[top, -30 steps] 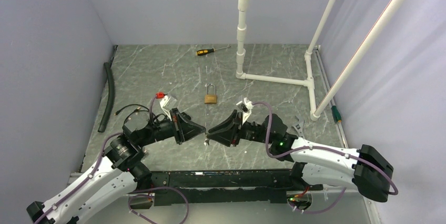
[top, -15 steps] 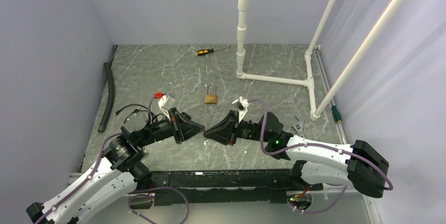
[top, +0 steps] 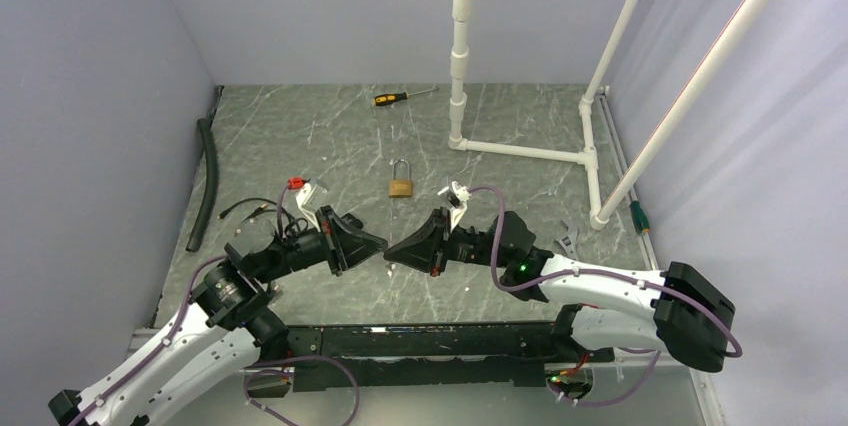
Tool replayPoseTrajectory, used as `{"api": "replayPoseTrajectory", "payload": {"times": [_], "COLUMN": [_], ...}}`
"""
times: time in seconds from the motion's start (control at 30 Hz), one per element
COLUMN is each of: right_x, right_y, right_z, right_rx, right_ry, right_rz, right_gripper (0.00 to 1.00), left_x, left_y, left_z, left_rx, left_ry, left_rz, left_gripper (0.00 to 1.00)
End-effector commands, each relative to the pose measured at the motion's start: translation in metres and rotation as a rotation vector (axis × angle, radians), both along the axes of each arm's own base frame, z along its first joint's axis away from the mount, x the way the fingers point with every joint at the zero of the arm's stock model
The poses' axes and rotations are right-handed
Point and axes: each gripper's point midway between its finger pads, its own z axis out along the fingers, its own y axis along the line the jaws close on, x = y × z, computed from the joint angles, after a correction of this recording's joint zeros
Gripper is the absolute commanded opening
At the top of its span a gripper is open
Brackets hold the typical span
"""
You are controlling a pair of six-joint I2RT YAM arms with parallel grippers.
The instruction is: Unlock with the key
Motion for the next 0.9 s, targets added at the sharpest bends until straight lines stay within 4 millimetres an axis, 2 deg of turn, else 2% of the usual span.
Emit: {"api": "replayPoseTrajectory", "payload": {"times": [0.0, 0.4, 0.43, 0.47, 0.5, 0.63, 0.73, 0.87], "right_x": [-0.001, -0.006, -0.007, -0.008, -0.008, -0.005, -0.004, 0.011], "right_y": [0.002, -0.003, -0.004, -0.006, -0.006, -0.008, -0.009, -0.012], "right_z": [0.030, 0.031, 0.032, 0.032, 0.031, 0.025, 0.022, 0.009], "right_rx": [0.083, 0.104, 0.111, 0.116, 0.114, 0.088, 0.079, 0.017], "right_ry": [-0.048, -0.056, -0.060, -0.061, -0.057, -0.055, -0.051, -0.014], "right_rz": [0.013, 0.020, 0.022, 0.021, 0.016, -0.003, -0.012, -0.108], "right_gripper": [0.00, 0.00, 0.00, 0.00, 0.00, 0.00, 0.00, 0.00], "left_x": [0.002, 0.005, 0.005, 0.005, 0.005, 0.007, 0.008, 0.016], "left_y": [0.004, 0.009, 0.010, 0.010, 0.010, 0.013, 0.016, 0.022], "left_z": [0.013, 0.008, 0.006, 0.005, 0.004, 0.001, -0.001, -0.009], "left_rx": [-0.037, -0.036, -0.032, -0.030, -0.029, -0.029, -0.025, 0.008], "left_ry": [-0.038, -0.029, -0.026, -0.023, -0.022, -0.017, -0.015, 0.005], "left_rz": [0.026, 0.064, 0.070, 0.071, 0.073, 0.093, 0.111, 0.172], "left_gripper": [0.00, 0.00, 0.06, 0.16, 0.33, 0.66, 0.80, 0.85]}}
